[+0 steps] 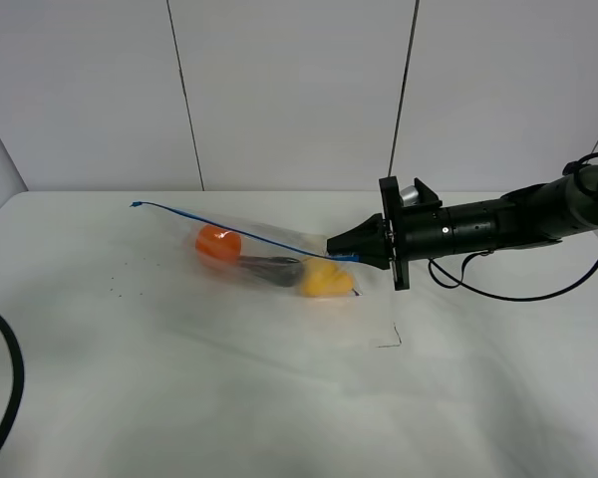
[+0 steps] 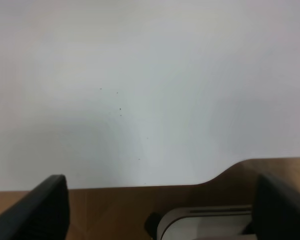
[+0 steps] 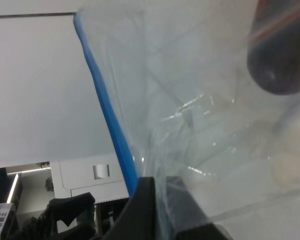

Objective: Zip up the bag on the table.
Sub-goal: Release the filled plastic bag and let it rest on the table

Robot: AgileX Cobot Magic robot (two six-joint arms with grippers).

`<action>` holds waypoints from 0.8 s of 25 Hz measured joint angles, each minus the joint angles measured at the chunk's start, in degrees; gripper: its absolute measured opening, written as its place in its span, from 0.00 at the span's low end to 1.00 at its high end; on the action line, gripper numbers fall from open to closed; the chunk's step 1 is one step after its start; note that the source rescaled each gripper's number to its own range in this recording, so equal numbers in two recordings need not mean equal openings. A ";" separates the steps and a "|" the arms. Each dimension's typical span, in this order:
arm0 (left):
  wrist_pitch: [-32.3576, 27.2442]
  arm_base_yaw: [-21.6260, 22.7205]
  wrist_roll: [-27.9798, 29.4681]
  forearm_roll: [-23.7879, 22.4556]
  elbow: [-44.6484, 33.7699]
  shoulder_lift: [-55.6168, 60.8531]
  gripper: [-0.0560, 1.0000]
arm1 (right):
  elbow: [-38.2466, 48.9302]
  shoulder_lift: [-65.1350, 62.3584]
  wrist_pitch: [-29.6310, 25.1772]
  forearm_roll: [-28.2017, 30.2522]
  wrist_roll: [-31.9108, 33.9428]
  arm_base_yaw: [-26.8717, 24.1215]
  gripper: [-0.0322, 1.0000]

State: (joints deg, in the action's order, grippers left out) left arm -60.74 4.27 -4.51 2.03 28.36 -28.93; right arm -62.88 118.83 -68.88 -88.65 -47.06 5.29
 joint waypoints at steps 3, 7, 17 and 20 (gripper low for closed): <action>0.07 -1.92 -0.06 0.00 0.00 0.00 0.96 | 0.00 0.00 0.00 0.00 0.00 0.00 0.03; 0.10 -2.52 -0.06 0.00 0.00 1.44 0.96 | 0.00 0.00 0.00 0.02 0.00 0.00 0.03; 0.18 -2.52 -0.10 0.00 0.00 22.48 0.96 | 0.00 0.00 0.00 0.07 1.33 0.00 0.25; 0.13 -2.52 -0.10 0.00 0.00 27.86 0.96 | 0.00 0.00 0.00 0.53 2.44 0.00 0.70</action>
State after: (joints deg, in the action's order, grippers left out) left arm -60.61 1.75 -4.61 2.03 28.36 -1.06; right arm -62.88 118.83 -68.88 -88.12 -44.62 5.29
